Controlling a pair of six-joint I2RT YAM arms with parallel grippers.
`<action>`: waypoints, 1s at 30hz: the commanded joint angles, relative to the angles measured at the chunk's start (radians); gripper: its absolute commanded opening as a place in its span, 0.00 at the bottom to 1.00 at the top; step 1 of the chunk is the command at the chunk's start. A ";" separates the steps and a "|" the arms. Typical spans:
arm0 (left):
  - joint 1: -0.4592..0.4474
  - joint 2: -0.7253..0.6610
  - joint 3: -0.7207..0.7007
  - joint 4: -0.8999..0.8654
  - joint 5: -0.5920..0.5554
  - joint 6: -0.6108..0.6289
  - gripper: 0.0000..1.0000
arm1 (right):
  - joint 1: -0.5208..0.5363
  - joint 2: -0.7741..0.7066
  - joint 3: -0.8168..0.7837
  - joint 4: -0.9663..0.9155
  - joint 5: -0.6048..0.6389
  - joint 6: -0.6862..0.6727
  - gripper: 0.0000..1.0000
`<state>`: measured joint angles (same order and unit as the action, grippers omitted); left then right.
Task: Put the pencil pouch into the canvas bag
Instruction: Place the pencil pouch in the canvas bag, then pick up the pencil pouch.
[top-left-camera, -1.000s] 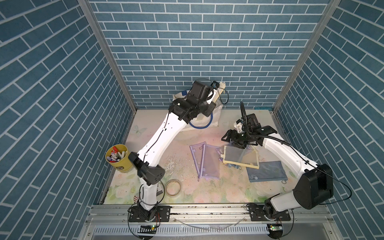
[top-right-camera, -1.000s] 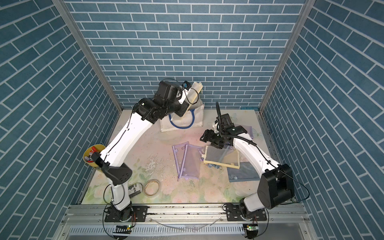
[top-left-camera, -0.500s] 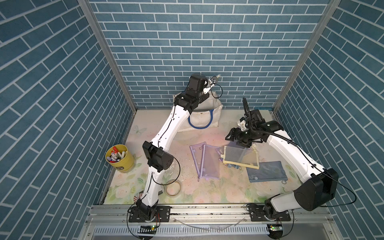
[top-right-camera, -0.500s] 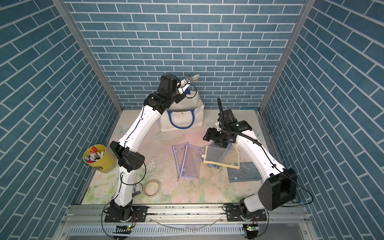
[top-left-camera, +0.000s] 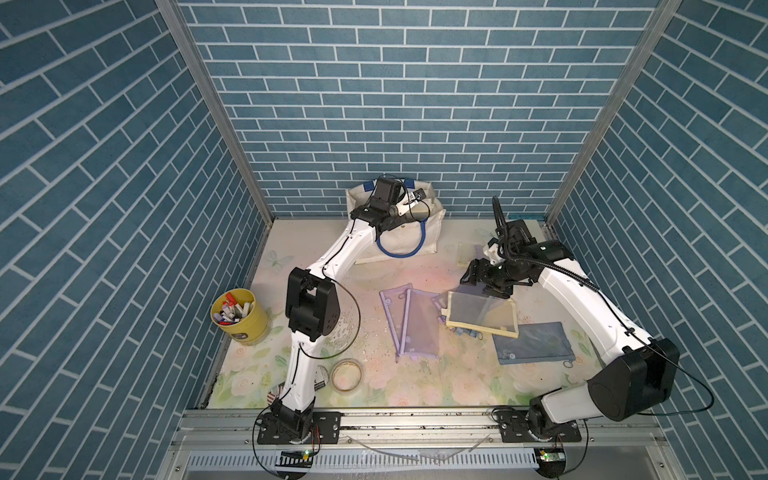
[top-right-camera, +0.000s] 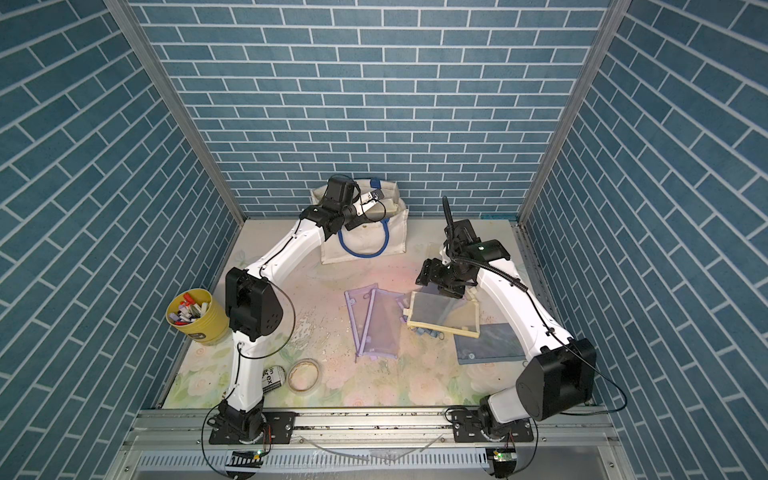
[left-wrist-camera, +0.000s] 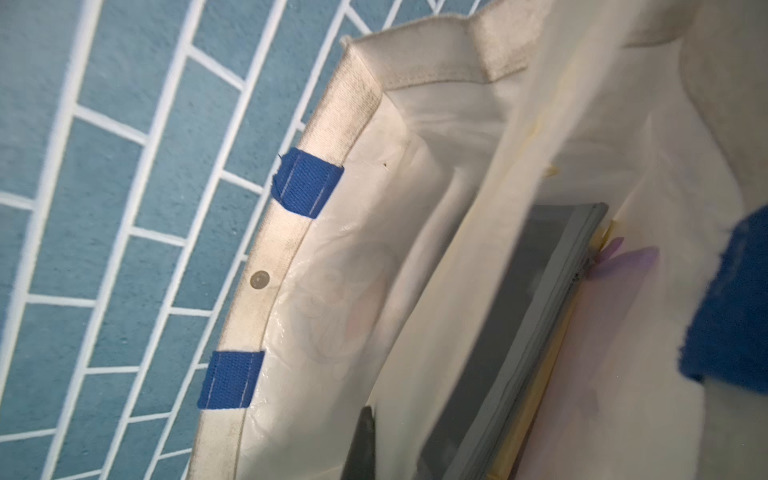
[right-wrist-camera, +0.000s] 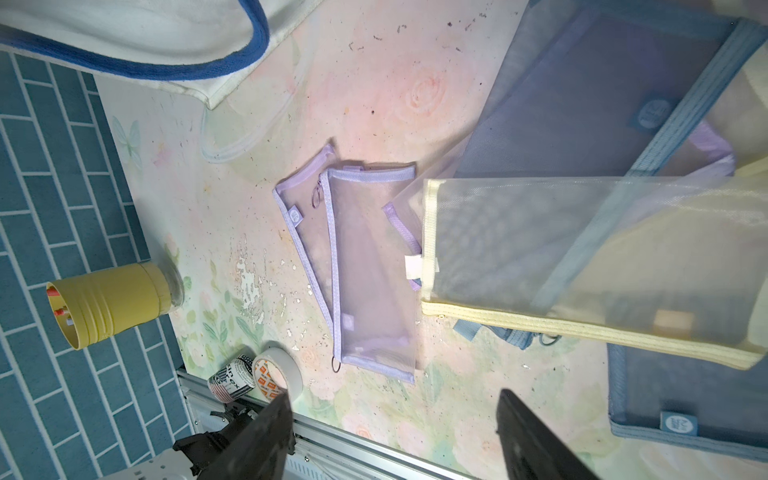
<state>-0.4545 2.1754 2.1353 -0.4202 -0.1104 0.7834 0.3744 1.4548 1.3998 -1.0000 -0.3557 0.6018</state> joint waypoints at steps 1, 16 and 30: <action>0.012 0.035 0.063 0.020 0.037 0.014 0.03 | -0.024 -0.027 0.041 -0.054 0.002 -0.055 0.77; 0.014 -0.136 0.058 -0.031 -0.020 -0.233 0.55 | -0.042 -0.005 0.000 0.096 -0.024 0.043 0.75; -0.018 -0.796 -0.808 -0.091 0.437 -1.041 0.79 | 0.085 0.036 -0.266 0.417 -0.039 0.192 0.74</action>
<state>-0.4690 1.3636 1.4754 -0.4217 0.1619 -0.0010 0.4248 1.4597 1.1793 -0.6598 -0.3935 0.7521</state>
